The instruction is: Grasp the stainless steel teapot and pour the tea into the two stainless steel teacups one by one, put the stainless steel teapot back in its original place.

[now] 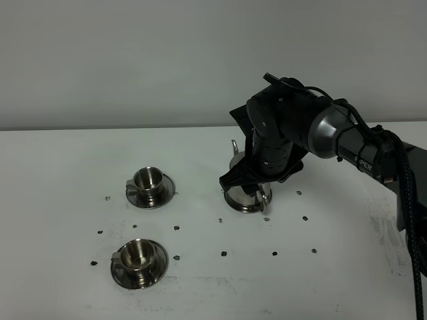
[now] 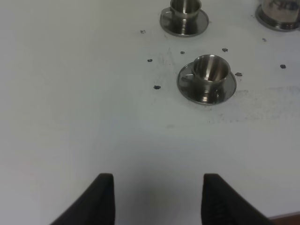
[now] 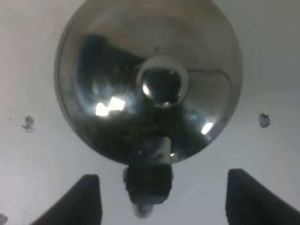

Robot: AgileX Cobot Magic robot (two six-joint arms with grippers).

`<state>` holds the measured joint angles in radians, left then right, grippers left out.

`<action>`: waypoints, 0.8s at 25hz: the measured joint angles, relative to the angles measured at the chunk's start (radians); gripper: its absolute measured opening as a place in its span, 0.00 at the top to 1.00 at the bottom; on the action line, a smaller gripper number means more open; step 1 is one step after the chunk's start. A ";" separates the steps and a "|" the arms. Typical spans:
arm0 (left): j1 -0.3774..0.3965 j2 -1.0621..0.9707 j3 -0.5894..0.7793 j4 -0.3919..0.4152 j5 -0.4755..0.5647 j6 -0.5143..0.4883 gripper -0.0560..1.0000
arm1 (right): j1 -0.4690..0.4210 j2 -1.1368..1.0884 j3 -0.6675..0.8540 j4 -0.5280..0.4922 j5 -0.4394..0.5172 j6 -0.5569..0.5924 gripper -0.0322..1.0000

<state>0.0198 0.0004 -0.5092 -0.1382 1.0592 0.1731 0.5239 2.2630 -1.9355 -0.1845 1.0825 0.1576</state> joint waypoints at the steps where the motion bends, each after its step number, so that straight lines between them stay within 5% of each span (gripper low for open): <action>1: 0.000 0.000 0.000 0.000 0.000 0.000 0.49 | -0.001 0.001 0.000 -0.001 0.000 -0.001 0.41; 20: 0.000 0.000 0.000 0.000 0.000 0.001 0.49 | -0.022 0.053 0.000 0.004 -0.045 -0.046 0.41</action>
<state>0.0198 0.0004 -0.5092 -0.1382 1.0592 0.1740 0.5019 2.3156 -1.9355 -0.1810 1.0376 0.1112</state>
